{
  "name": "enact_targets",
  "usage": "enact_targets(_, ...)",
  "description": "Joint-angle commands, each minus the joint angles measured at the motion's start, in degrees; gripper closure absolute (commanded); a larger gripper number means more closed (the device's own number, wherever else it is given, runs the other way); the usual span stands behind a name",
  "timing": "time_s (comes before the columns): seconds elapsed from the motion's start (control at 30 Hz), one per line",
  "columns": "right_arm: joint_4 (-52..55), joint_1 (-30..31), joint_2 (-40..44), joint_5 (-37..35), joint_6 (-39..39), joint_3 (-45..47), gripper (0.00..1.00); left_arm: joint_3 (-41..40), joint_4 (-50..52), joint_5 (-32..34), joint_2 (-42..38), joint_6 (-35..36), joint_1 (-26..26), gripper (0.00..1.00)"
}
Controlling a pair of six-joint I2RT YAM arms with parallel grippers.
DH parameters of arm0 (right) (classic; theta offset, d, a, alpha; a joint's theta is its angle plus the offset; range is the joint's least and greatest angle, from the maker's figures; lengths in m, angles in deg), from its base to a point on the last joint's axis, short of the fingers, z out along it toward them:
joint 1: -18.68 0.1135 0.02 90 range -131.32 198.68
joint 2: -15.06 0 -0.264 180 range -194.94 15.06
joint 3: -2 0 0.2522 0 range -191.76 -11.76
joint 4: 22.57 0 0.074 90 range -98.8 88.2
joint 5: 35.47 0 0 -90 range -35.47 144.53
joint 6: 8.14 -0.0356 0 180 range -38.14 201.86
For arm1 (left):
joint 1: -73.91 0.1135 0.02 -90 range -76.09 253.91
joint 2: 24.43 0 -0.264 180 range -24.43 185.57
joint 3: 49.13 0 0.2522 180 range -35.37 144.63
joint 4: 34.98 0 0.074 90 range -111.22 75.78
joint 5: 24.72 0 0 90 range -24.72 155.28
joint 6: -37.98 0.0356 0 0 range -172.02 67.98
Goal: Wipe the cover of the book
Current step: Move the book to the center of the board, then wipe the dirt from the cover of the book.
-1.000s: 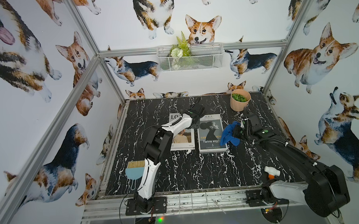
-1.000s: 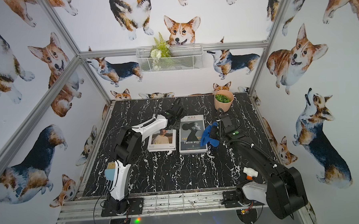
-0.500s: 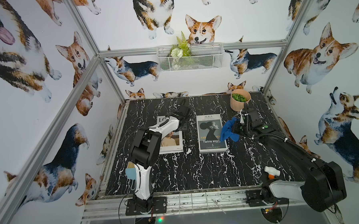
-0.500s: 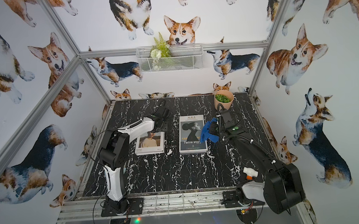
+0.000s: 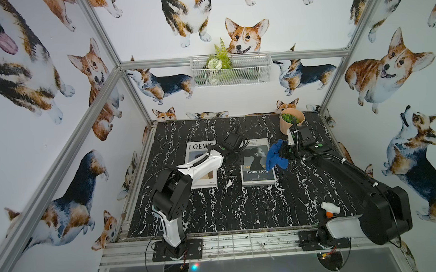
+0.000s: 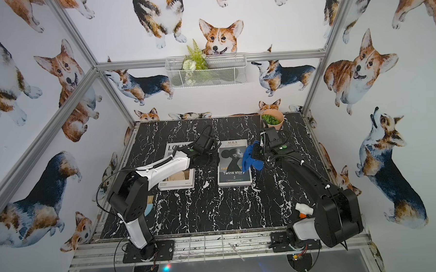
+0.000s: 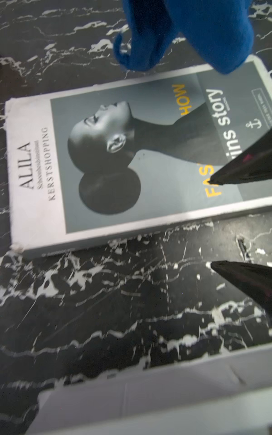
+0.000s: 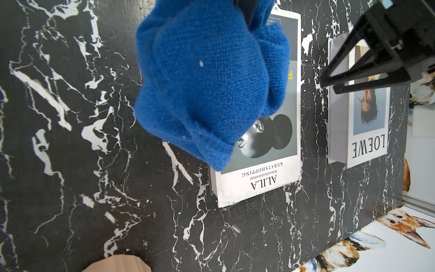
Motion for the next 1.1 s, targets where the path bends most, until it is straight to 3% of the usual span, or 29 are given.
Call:
enact_targets(0.0,1.60,0.09,0.17,0.45,-0.16,-0.49,1.00,-0.82,-3.19,-0.99,2.33,-4.98,-0.61,0.44)
enact_targets(0.4,3.92,1.24,-4.32,1.10,1.91,-5.54,1.00,-5.78,-6.75,-0.66,6.29,-5.58,-2.06,0.50)
enact_targets(0.67,5.37,9.53,-23.29,-2.82,2.84,-17.83,1.00,-9.40,-6.65,1.38,4.70,-4.88,-1.99,0.53)
enact_targets(0.87,7.13,13.28,-39.25,2.34,0.15,-30.61,1.00,-11.68,-7.64,1.47,4.24,-5.29,-2.00,0.54)
enact_targets(0.97,9.88,14.77,-44.07,1.25,-0.26,-35.56,1.00,-12.37,-7.80,1.63,4.08,-5.49,-1.95,0.54)
enact_targets(1.07,11.73,13.96,-44.46,-2.49,0.16,-34.60,1.00,-12.72,-7.67,1.80,4.09,-5.67,-1.97,0.54)
